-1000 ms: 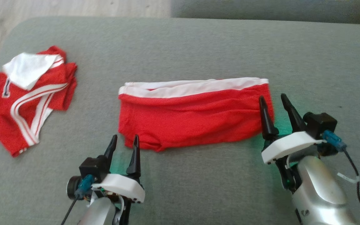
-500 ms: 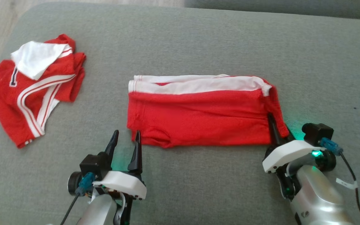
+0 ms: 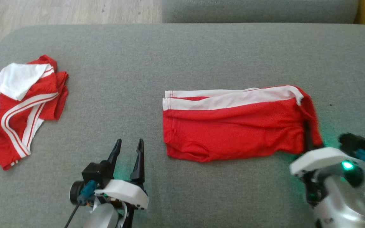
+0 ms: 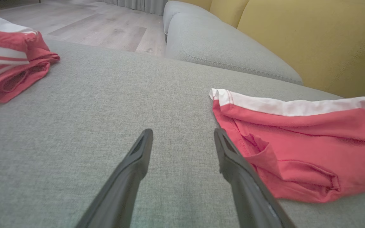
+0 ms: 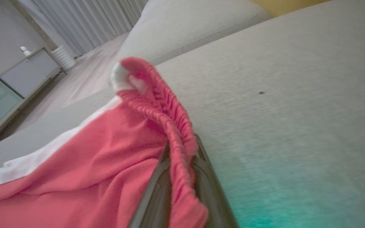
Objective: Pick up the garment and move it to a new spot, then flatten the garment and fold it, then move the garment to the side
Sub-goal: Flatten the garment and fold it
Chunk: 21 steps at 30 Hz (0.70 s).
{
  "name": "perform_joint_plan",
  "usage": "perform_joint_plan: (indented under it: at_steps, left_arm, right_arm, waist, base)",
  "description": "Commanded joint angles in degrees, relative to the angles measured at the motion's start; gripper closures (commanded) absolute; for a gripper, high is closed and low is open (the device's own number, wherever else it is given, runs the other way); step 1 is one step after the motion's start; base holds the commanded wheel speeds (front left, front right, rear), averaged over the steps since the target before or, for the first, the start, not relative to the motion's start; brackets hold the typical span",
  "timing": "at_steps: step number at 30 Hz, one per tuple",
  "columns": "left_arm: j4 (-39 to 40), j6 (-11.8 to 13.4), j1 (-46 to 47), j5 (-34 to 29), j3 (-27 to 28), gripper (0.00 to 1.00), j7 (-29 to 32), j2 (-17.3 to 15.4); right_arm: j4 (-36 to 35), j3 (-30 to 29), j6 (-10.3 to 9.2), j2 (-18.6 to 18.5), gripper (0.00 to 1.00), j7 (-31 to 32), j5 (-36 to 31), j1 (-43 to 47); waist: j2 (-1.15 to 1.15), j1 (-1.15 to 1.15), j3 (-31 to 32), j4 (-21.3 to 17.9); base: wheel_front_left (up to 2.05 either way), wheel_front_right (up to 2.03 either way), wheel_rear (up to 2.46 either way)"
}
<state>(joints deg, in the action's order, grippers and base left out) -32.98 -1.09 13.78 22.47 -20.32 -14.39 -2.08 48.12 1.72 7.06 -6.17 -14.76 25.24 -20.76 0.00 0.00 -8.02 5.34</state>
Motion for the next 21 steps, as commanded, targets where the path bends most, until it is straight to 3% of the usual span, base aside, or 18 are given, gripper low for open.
perform_joint_plan:
  at_steps: [1, 6, 10, 17, 18, 19, 21]
  left_arm:
    - [1.04, -0.12, 0.27, 0.46, 1.34, 0.0, -0.61, -0.8]
    - [0.79, -0.41, 0.12, 1.42, -0.39, 0.0, -0.61, -0.8]
    - [0.74, -0.17, 0.14, 2.23, -1.9, 0.0, -0.61, -0.8]
    - [0.52, 0.13, 0.27, 2.95, -3.36, 0.0, -0.61, -0.8]
    - [0.46, 0.15, 0.31, 3.07, -3.57, 0.0, -0.61, -0.8]
    - [0.37, 0.21, 0.34, 3.2, -3.76, 0.0, -0.61, -0.8]
    - [0.26, 0.33, 0.43, 3.42, -3.83, 0.0, -0.61, -0.8]
  right_arm:
    - [-3.15, 4.62, 0.43, 1.08, 1.0, 0.44, 2.43, -2.68]
    - [-11.27, 15.45, 0.43, 2.31, 1.0, 2.66, 9.91, -3.03]
    - [-16.02, 22.61, 0.43, 2.51, 1.0, 3.81, 12.19, -3.54]
    - [-12.8, 28.83, 0.43, 2.97, 1.0, 4.92, 10.75, -6.82]
    - [-11.59, 29.17, 0.43, 3.04, 0.58, 4.75, 10.35, -7.23]
    - [-10.78, 29.72, 0.43, 3.12, 0.0, 4.44, 10.27, -7.61]
    - [-9.79, 31.32, 0.43, 3.22, 0.0, 3.97, 10.65, -8.18]
  waist:
    - [0.0, 0.0, 0.54, -0.2]
    - [0.0, 0.0, 1.25, 1.22]
    - [0.0, 0.0, 1.65, 3.92]
    - [0.0, 0.0, 0.73, 9.75]
    - [0.0, 0.0, 0.55, 10.47]
    - [0.0, 0.0, 0.36, 11.02]
    - [0.0, 0.0, 0.02, 11.63]
  base:
    - [0.0, 0.0, 0.0]
    - [0.0, 0.0, 0.0]
    - [0.0, 0.0, 0.0]
    - [0.0, 0.0, 0.0]
    - [0.0, 0.0, 0.0]
    - [0.0, 0.0, 0.0]
    - [0.0, 0.0, 0.0]
